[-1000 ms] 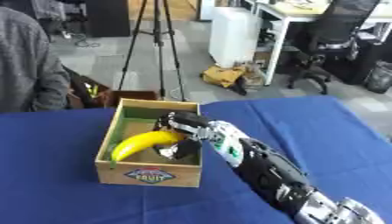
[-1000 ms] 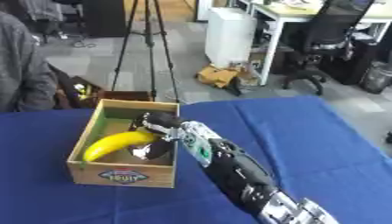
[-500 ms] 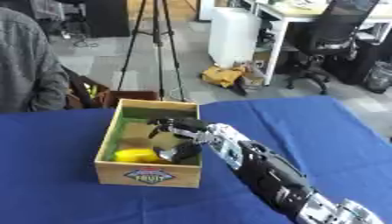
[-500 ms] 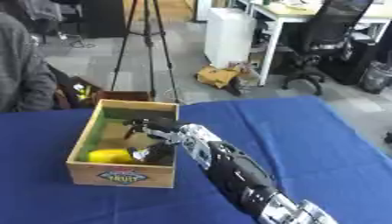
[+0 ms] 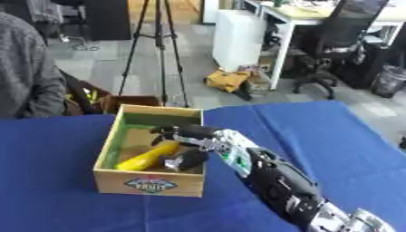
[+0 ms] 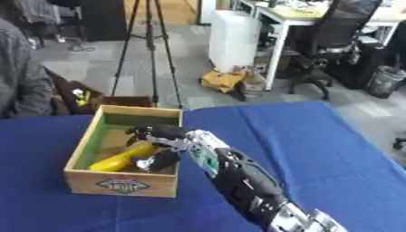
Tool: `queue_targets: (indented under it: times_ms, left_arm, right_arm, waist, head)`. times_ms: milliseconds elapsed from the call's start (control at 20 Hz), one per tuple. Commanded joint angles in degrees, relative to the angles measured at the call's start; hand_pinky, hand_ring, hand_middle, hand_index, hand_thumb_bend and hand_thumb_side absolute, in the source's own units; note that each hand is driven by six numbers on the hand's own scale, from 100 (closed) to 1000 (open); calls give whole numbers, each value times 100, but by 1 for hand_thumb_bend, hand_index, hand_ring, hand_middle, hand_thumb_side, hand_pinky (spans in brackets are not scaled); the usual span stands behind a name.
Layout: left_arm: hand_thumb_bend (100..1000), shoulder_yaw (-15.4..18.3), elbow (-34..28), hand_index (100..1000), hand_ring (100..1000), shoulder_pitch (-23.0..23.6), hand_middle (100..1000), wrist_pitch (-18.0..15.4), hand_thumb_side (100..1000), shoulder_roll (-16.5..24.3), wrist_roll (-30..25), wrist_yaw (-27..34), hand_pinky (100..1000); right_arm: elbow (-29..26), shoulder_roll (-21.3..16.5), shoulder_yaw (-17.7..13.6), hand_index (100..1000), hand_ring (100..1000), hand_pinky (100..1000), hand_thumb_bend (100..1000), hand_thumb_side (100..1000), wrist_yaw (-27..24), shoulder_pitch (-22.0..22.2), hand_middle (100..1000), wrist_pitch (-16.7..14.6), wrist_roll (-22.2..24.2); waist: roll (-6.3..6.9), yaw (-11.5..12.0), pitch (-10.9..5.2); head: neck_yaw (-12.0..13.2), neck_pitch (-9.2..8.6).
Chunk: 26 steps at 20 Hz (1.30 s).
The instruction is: Pick up objects on the table and place them in the box.
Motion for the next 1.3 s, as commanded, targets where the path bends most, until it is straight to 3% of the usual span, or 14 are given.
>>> queue_targets:
  times_ms: [50, 150, 400, 800, 1100, 1300]
  left_arm:
    - [230, 25, -126, 614, 603, -76, 432, 1, 957, 74, 28, 0, 712]
    - [230, 39, -125, 614, 603, -70, 432, 0, 957, 88, 43, -10, 711]
    - [228, 124, -125, 613, 604, -29, 431, -18, 956, 140, 121, -49, 711]
    - [224, 356, -121, 612, 604, 92, 431, -85, 954, 267, 358, -144, 710]
    - [223, 437, -107, 612, 606, 171, 431, -121, 955, 311, 463, -196, 709]
    - [219, 478, -99, 609, 608, 240, 429, -158, 951, 337, 512, -215, 721]
  right_arm:
    - [-370, -192, -83, 871, 1000, 877, 100, 683, -269, -134, 973, 79, -237]
    - [-569, -225, -76, 861, 1000, 866, 100, 666, -451, -138, 965, 152, -353]
    - [-1169, -301, -104, 820, 1000, 849, 100, 743, -908, 27, 972, 283, -525]
    - [-2338, -793, -50, 804, 1000, 843, 100, 738, -1631, 750, 970, 67, -985]
    - [-3167, -1082, -175, 794, 1000, 843, 100, 780, -2176, 1456, 977, 498, -919]
    - [-3614, -1133, -257, 787, 1000, 842, 100, 798, -2550, 1785, 978, 871, -747]
  waist:
    - [4, -48, -106]
    - [-3, -101, -109]
    - [-9, -326, -113]
    - [38, -878, -134]
    - [70, -1188, -176]
    - [93, -1294, -203]
  head:
    - [57, -79]
    - [91, -83]
    - [244, -179]
    - [525, -208]
    - [703, -247]
    - [695, -244]
